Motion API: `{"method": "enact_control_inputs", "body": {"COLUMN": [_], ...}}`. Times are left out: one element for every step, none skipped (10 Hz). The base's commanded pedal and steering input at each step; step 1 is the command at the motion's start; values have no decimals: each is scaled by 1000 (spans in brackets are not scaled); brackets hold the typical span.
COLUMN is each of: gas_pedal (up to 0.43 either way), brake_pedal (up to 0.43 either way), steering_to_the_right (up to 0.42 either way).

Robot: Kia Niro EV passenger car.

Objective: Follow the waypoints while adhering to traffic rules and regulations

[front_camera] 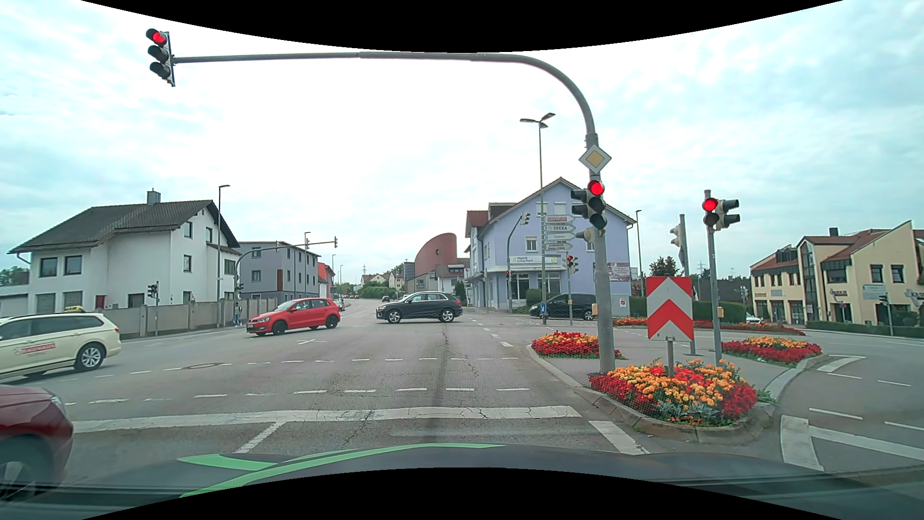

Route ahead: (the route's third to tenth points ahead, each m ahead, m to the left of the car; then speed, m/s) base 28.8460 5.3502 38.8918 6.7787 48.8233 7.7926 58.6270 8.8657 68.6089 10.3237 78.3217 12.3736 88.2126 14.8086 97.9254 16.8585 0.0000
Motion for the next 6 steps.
{"method": "enact_control_inputs", "body": {"gas_pedal": [0,0,0,0,0,0], "brake_pedal": [274,274,274,274,274,274], "steering_to_the_right": [5,4,5,5,5,4]}}
